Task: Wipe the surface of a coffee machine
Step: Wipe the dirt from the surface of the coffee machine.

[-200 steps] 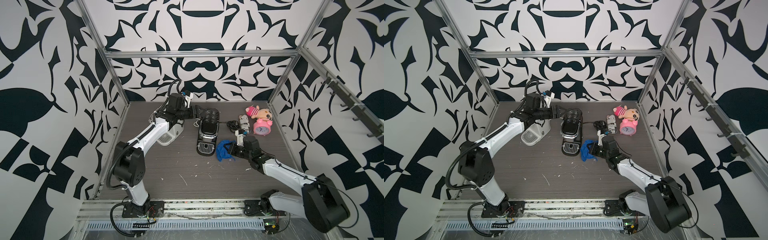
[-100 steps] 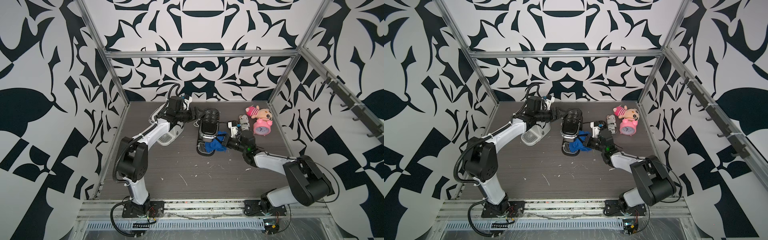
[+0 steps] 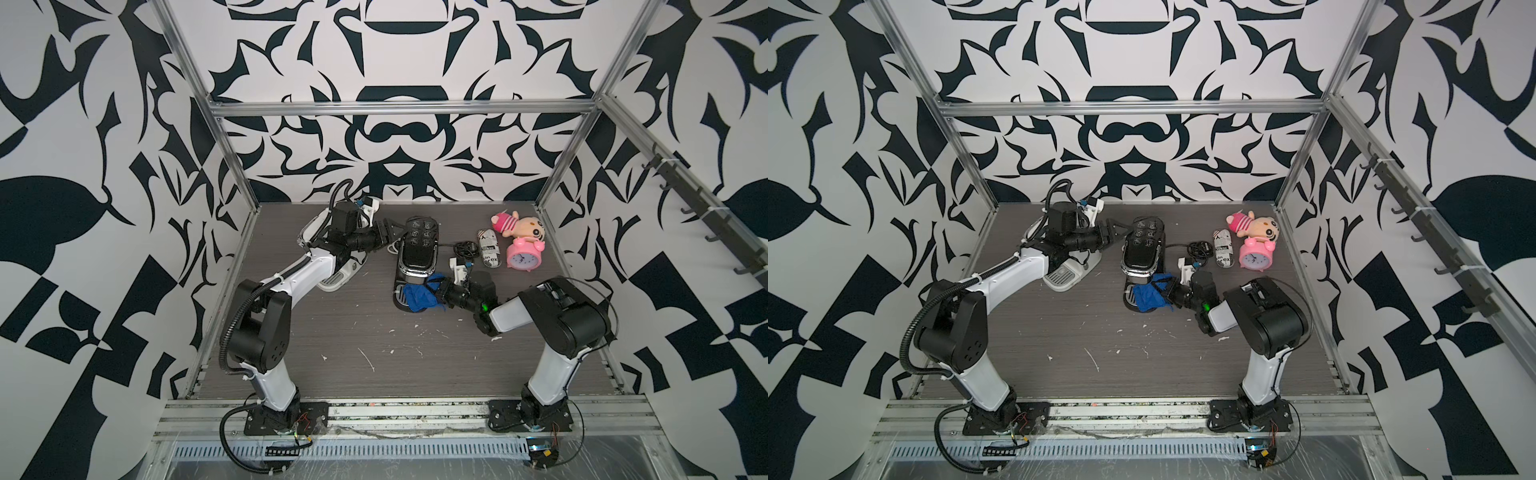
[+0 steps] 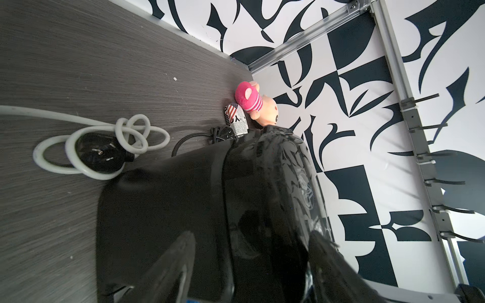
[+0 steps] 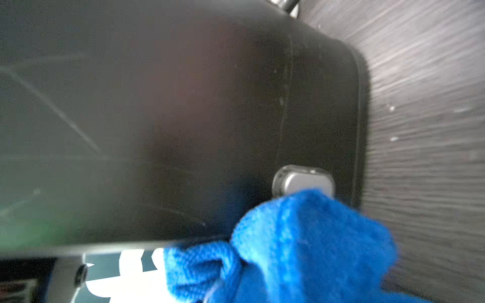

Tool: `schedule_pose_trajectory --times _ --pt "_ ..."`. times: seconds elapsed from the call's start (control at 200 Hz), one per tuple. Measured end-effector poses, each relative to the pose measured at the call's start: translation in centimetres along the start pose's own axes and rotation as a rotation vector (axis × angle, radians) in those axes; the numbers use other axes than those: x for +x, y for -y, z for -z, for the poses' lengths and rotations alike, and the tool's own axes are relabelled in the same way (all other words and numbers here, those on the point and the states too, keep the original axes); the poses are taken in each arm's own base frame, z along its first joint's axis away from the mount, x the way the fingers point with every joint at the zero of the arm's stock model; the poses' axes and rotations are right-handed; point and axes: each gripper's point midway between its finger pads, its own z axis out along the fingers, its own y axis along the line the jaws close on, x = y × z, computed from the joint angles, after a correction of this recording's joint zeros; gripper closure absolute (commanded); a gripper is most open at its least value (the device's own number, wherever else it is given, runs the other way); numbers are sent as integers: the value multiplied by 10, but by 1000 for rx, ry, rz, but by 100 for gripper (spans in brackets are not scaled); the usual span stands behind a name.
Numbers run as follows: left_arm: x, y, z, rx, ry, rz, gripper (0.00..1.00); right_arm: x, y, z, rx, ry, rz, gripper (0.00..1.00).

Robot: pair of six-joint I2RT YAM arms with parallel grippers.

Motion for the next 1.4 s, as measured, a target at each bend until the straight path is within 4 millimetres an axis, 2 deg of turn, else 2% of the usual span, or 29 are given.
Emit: schedule_pose_trajectory --times 0.19,0.32,0.52,0.675,0.745,0.84,0.95,1.01,1.17,1.4 --pt "0 1 0 0 2 16 29 7 -27 -10 -89 45 -14 100" --pt "1 -1 0 0 5 23 29 3 -46 -9 -135 98 2 100" --pt "1 0 0 1 6 40 29 -6 -63 -6 -160 169 22 100" --pt "1 0 0 2 7 51 29 -8 -60 -7 -151 196 26 100" --pt "1 0 -1 2 6 58 30 -7 -52 -10 -139 202 21 100" --pt "1 0 -1 5 8 60 30 0 -31 -13 -88 207 7 100" --pt "1 0 -1 6 9 61 30 5 0 -9 0 230 -15 100" --pt "1 0 -1 7 9 64 30 5 7 -6 23 245 -22 100" --pt "1 0 -1 8 10 67 30 4 -4 -5 4 259 -27 100" --pt "1 0 -1 8 10 68 30 22 -49 -30 -111 212 -32 100"
